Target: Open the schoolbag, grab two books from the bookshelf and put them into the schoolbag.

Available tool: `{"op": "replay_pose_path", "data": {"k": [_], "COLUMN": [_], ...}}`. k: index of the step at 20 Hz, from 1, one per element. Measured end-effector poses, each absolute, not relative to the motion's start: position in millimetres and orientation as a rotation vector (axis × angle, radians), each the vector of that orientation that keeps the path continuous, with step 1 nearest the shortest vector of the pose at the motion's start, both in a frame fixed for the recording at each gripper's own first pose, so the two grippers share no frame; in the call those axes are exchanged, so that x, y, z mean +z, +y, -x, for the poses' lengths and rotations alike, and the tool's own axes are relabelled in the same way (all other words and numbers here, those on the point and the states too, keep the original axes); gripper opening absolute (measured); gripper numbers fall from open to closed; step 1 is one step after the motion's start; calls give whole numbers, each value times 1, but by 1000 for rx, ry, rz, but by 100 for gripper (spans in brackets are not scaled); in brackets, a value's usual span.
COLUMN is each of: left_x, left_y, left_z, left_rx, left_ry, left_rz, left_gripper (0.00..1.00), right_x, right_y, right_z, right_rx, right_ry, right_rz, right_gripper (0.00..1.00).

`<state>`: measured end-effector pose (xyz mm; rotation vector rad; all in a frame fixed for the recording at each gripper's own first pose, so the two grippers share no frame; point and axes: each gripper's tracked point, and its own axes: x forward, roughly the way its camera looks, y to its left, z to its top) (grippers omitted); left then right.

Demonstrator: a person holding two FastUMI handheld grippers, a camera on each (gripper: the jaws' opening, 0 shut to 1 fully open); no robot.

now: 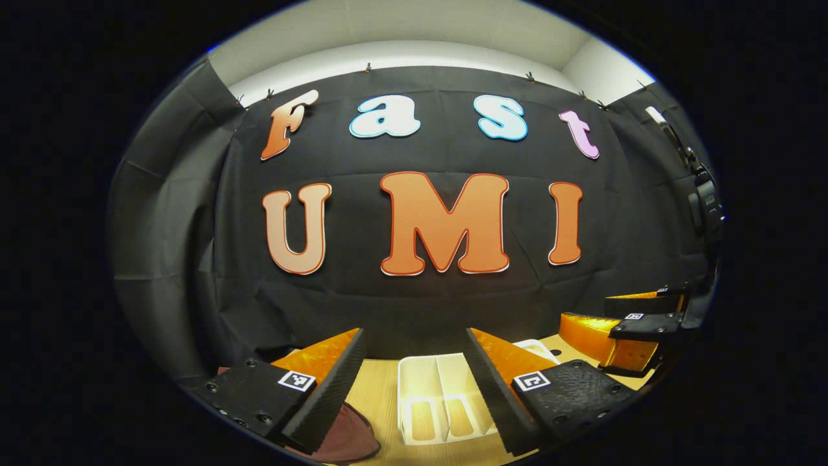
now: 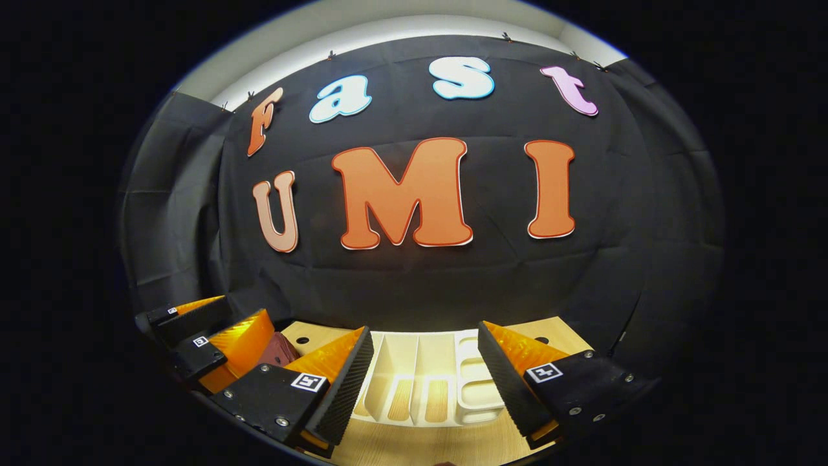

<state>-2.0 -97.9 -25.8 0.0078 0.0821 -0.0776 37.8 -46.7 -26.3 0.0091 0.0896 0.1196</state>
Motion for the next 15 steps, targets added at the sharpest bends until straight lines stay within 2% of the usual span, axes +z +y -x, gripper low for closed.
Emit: {"op": "replay_pose_path", "data": {"k": [3, 4, 5, 15], "left_x": [-28, -28, -30, -34], "left_y": [-97, -96, -97, -90], "left_z": [0, 1, 1, 1], "left_rx": [-73, -72, -71, -54], "left_ry": [84, 84, 89, 98], "left_rz": [-14, -12, -13, -8], "left_gripper": [96, 96, 96, 96], "right_x": [-31, -31, -32, -36], "right_y": [-44, -44, -41, -39], "right_z": [-39, -39, -38, -39], "right_rx": [124, 126, 130, 130], "right_ry": [100, 102, 104, 116], "right_rz": [4, 7, 9, 28], "right_gripper": [96, 100, 96, 96]}}
